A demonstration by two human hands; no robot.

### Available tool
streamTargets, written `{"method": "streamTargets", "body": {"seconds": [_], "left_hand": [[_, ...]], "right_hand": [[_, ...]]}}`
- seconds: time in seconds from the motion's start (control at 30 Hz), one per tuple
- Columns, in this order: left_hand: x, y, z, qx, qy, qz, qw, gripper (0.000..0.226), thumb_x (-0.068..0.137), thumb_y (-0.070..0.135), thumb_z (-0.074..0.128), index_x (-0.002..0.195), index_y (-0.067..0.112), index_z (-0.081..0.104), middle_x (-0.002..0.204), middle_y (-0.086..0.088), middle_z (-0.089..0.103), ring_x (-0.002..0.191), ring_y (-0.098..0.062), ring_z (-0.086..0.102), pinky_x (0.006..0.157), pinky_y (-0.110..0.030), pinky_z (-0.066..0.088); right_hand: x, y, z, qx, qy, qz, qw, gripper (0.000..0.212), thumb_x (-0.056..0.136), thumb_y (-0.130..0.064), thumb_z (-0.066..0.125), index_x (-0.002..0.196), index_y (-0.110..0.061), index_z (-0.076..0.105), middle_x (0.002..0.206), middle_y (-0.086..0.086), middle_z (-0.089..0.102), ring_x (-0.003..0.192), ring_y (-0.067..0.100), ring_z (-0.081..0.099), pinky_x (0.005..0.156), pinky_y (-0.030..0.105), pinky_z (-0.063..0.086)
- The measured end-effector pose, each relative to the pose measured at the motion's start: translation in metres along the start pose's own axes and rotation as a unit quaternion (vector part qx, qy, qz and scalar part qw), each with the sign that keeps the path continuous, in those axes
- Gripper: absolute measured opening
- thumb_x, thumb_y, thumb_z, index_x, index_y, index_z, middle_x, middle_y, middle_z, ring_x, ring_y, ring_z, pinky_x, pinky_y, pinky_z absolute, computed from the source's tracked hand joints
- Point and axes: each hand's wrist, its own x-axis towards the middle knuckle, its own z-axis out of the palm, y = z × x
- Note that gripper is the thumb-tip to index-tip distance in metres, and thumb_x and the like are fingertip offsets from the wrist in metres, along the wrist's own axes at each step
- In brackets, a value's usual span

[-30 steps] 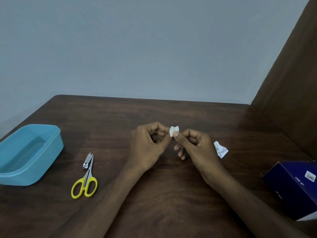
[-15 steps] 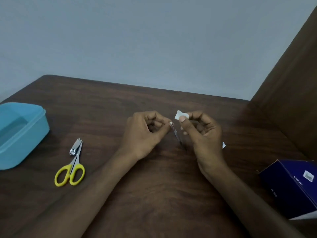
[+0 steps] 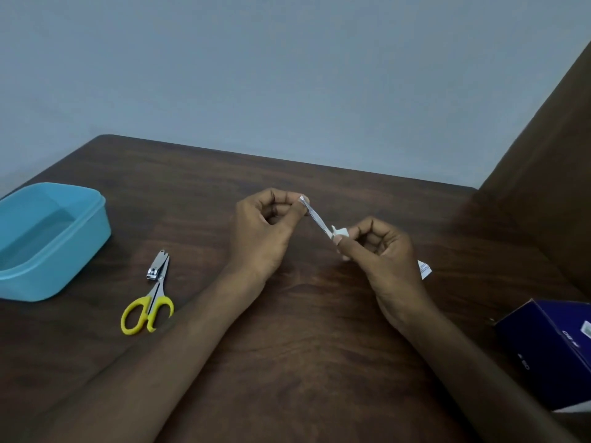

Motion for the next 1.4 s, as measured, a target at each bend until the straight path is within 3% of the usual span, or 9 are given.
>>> {"method": "streamTargets", "body": {"seconds": [0.17, 0.3, 0.43, 0.57, 0.8, 1.03, 1.17, 1.27, 1.4], "left_hand": [[0.003, -0.004, 0.0, 0.009, 0.031, 0.012, 0.999, 0.002, 0.094, 0.016, 0.082, 0.092, 0.016, 0.082, 0.079, 0.007, 0.081, 0.074, 0.001, 0.073, 0.068, -0.013, 0.05], [0.001, -0.003, 0.0, 0.022, 0.022, 0.009, 0.999, 0.002, 0.094, 0.017, 0.082, 0.091, 0.018, 0.082, 0.081, 0.007, 0.081, 0.075, 0.0, 0.073, 0.066, -0.012, 0.05], [0.001, -0.001, 0.0, 0.023, 0.027, 0.008, 0.999, 0.002, 0.094, 0.018, 0.082, 0.092, 0.019, 0.081, 0.084, 0.006, 0.082, 0.081, -0.003, 0.076, 0.071, -0.015, 0.053], [-0.002, -0.001, 0.0, 0.028, 0.01, 0.008, 1.0, 0.001, 0.095, 0.019, 0.081, 0.094, 0.018, 0.081, 0.082, 0.007, 0.081, 0.083, -0.003, 0.077, 0.074, -0.016, 0.053], [-0.005, 0.002, 0.002, 0.062, -0.05, 0.043, 0.996, 0.005, 0.095, 0.013, 0.079, 0.093, 0.017, 0.081, 0.085, 0.006, 0.082, 0.077, -0.006, 0.075, 0.069, -0.018, 0.052], [-0.003, -0.002, 0.0, 0.038, -0.004, 0.019, 0.999, 0.002, 0.095, 0.02, 0.081, 0.095, 0.018, 0.082, 0.085, 0.003, 0.082, 0.079, -0.006, 0.075, 0.071, -0.019, 0.053], [-0.008, 0.001, 0.002, 0.068, -0.041, 0.046, 0.996, 0.002, 0.094, 0.019, 0.082, 0.092, 0.019, 0.082, 0.081, 0.006, 0.081, 0.068, -0.002, 0.071, 0.06, -0.014, 0.047], [-0.013, 0.005, 0.002, 0.113, -0.078, 0.09, 0.987, 0.005, 0.092, 0.019, 0.083, 0.089, 0.022, 0.082, 0.077, 0.012, 0.08, 0.056, -0.003, 0.06, 0.051, -0.015, 0.041], [-0.021, 0.01, 0.002, 0.159, -0.108, 0.148, 0.97, 0.009, 0.093, 0.025, 0.084, 0.085, 0.022, 0.08, 0.076, 0.016, 0.077, 0.058, -0.021, 0.065, 0.05, -0.025, 0.045]], "right_hand": [[0.0, 0.0, 0.0, 0.031, 0.034, -0.008, 0.999, 0.007, 0.093, -0.007, 0.079, 0.094, -0.014, 0.081, 0.087, 0.006, 0.081, 0.074, 0.012, 0.068, 0.071, 0.026, 0.055], [-0.002, -0.003, -0.001, 0.033, 0.019, -0.016, 0.999, 0.004, 0.092, -0.008, 0.079, 0.09, -0.012, 0.079, 0.093, 0.004, 0.083, 0.081, 0.007, 0.072, 0.076, 0.021, 0.054], [-0.004, -0.004, -0.001, -0.003, -0.039, 0.009, 0.999, 0.008, 0.091, -0.005, 0.081, 0.086, -0.006, 0.075, 0.085, 0.003, 0.081, 0.073, 0.006, 0.068, 0.074, 0.023, 0.053], [-0.004, -0.001, -0.002, 0.01, -0.027, 0.017, 0.999, 0.013, 0.089, -0.001, 0.081, 0.086, -0.006, 0.069, 0.075, 0.004, 0.077, 0.066, 0.011, 0.067, 0.067, 0.024, 0.055], [0.0, 0.002, 0.002, 0.024, -0.023, 0.022, 0.999, 0.008, 0.095, -0.016, 0.077, 0.093, -0.009, 0.078, 0.078, 0.009, 0.078, 0.064, 0.012, 0.065, 0.065, 0.023, 0.054], [0.0, 0.003, 0.0, 0.029, -0.033, 0.028, 0.999, 0.008, 0.095, -0.008, 0.076, 0.103, -0.007, 0.079, 0.091, 0.013, 0.082, 0.071, 0.013, 0.07, 0.069, 0.023, 0.056], [0.0, 0.004, 0.002, 0.03, -0.022, 0.024, 0.999, 0.008, 0.092, -0.016, 0.08, 0.095, -0.009, 0.079, 0.083, 0.014, 0.08, 0.067, 0.016, 0.068, 0.067, 0.027, 0.055], [-0.001, 0.003, 0.004, 0.032, -0.014, 0.026, 0.999, 0.02, 0.089, -0.029, 0.082, 0.09, -0.01, 0.077, 0.081, 0.014, 0.079, 0.067, 0.019, 0.066, 0.067, 0.032, 0.054], [-0.002, 0.001, 0.002, 0.028, 0.002, 0.022, 0.999, 0.032, 0.083, -0.04, 0.082, 0.089, -0.009, 0.076, 0.078, 0.013, 0.077, 0.065, 0.019, 0.068, 0.061, 0.032, 0.051]]}}
